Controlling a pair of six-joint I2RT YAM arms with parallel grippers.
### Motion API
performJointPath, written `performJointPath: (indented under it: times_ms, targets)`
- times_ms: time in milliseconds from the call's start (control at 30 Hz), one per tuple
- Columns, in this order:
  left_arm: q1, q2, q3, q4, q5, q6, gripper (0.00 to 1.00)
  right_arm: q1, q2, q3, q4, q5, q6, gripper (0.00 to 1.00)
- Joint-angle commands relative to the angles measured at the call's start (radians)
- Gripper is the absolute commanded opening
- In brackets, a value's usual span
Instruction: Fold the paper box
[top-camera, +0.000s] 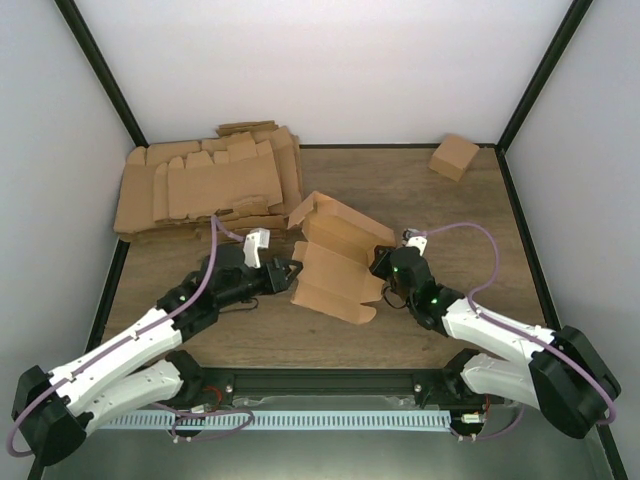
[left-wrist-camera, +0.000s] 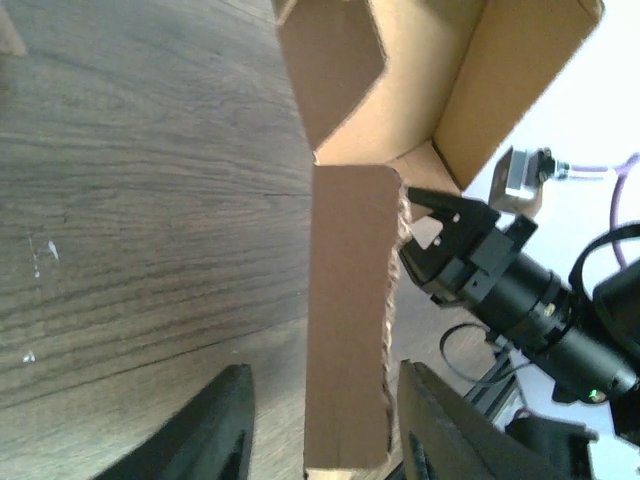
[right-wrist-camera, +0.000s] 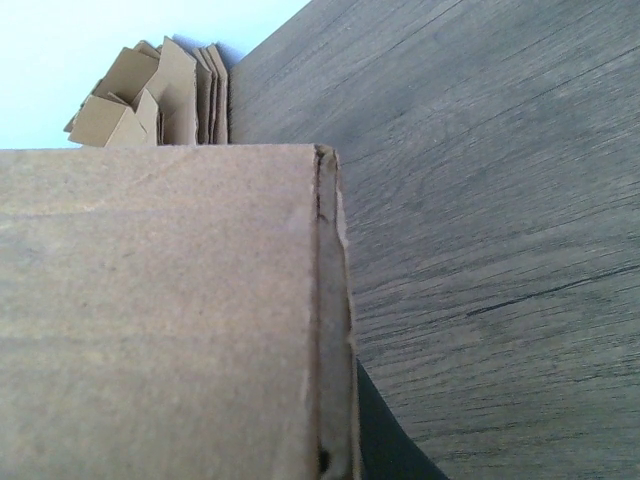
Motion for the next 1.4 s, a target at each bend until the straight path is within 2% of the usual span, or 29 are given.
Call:
performJointPath:
  times_ms: [0, 167, 267, 300, 367, 467, 500, 700, 833, 1033, 1200, 1367]
  targets:
    - [-0.004, 0.01, 0.028, 0.021, -0.037, 0.013, 0.35, -0.007, -0.014, 0.002, 0.032, -0.007, 0.018, 0.01]
    - [-0.004, 0.034, 0.056, -0.013, -0.049, 0.037, 0.06, -0.007, 0.009, -0.006, 0.058, -0.037, 0.029, 0.01]
    - [-0.004, 0.045, 0.107, -0.087, -0.055, 0.079, 0.04, -0.007, 0.024, -0.011, 0.092, -0.08, 0.027, 0.02]
    - [-0.004, 0.048, 0.128, -0.122, -0.065, 0.095, 0.04, -0.007, 0.028, -0.015, 0.109, -0.112, 0.024, 0.09]
    - [-0.004, 0.051, 0.175, -0.195, -0.103, 0.12, 0.04, -0.007, 0.037, -0.024, 0.133, -0.162, 0.035, 0.4]
    - [-0.004, 0.066, 0.246, -0.295, -0.147, 0.164, 0.04, -0.005, 0.051, -0.044, 0.164, -0.236, 0.063, 0.66]
    - [-0.003, 0.074, 0.265, -0.32, -0.151, 0.171, 0.04, -0.005, 0.053, -0.049, 0.162, -0.253, 0.07, 0.72]
    - [-0.004, 0.139, 0.363, -0.438, -0.153, 0.195, 0.04, 0.004, 0.043, -0.059, 0.109, -0.38, 0.036, 0.93]
    - [-0.004, 0.193, 0.404, -0.487, -0.151, 0.228, 0.04, 0.03, 0.012, -0.102, 0.077, -0.455, 0.026, 0.94]
    - [-0.004, 0.239, 0.416, -0.498, -0.136, 0.246, 0.04, 0.038, -0.146, -0.171, 0.03, -0.463, -0.047, 0.94]
    - [-0.004, 0.286, 0.445, -0.529, -0.113, 0.282, 0.04, 0.026, -0.192, -0.104, -0.101, -0.491, -0.176, 0.95]
    - [-0.003, 0.316, 0.459, -0.55, -0.097, 0.31, 0.04, -0.04, -0.164, -0.012, -0.175, -0.605, -0.239, 0.94]
